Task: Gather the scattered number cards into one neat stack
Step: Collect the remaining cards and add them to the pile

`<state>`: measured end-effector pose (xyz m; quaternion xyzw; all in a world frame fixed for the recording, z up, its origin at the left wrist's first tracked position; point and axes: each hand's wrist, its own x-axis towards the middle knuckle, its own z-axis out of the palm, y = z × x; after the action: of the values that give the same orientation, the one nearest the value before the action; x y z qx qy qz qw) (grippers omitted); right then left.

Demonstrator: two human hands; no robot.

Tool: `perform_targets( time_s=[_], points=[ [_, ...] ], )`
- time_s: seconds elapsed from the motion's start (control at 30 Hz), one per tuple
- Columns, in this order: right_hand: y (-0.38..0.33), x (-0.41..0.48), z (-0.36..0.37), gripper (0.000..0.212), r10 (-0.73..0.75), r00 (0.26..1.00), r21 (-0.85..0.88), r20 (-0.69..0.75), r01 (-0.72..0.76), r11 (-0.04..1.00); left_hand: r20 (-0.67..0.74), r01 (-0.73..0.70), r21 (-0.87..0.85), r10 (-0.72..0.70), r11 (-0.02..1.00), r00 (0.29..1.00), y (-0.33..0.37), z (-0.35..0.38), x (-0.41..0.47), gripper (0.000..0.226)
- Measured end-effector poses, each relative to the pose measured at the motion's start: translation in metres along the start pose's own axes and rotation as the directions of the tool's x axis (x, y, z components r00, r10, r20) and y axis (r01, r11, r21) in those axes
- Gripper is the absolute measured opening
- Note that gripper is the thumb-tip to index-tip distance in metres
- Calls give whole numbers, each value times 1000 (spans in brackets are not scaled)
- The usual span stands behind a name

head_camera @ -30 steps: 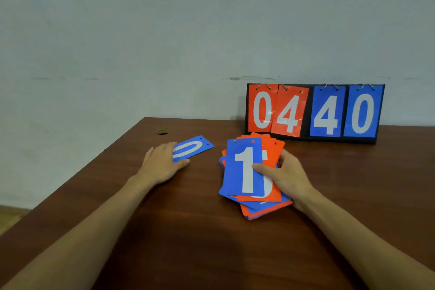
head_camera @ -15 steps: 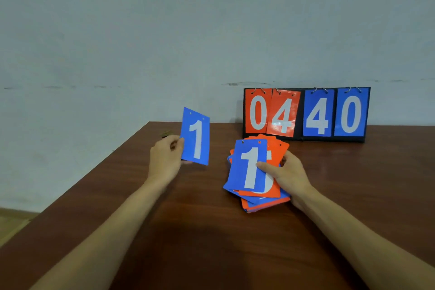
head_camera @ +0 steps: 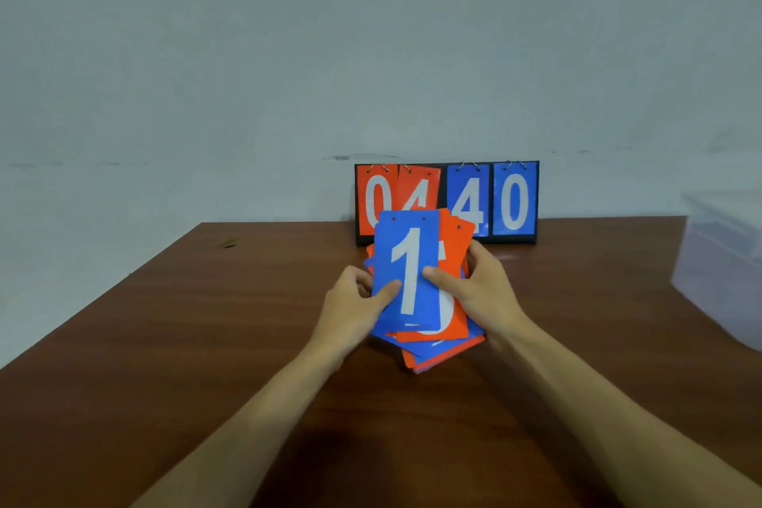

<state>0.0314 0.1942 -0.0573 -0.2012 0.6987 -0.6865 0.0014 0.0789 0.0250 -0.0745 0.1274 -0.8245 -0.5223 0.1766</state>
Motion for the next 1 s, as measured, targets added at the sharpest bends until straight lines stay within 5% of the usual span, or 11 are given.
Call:
perform_targets(
  time_s=[0.13,0.23,0.37,0.67,0.83,1.0],
  points=[
    [-3,-1,-17,45,-169,983,-88,-67,163,983,97,-56,-189,75,980,992,16,23,-2,29],
    [1,-1,-28,40,-189,978,-106,-91,179,978,-7,-192,-307,200,932,980,23,37,-7,40],
    [19,-9,-31,40,-143,989,-101,-49,137,985,7,-283,-202,290,938,957,14,55,-14,39],
    [17,-20,-24,44,-133,987,-78,85,140,987,160,-292,-149,314,945,936,13,54,-21,45],
    [13,-15,-24,39,-129,990,-156,-62,118,981,207,-250,-158,280,955,937,20,52,-20,45],
    [-4,-12,-30,40,-25,998,10,-60,26,1000,303,-115,-328,220,938,927,33,57,-16,48]
  ],
)
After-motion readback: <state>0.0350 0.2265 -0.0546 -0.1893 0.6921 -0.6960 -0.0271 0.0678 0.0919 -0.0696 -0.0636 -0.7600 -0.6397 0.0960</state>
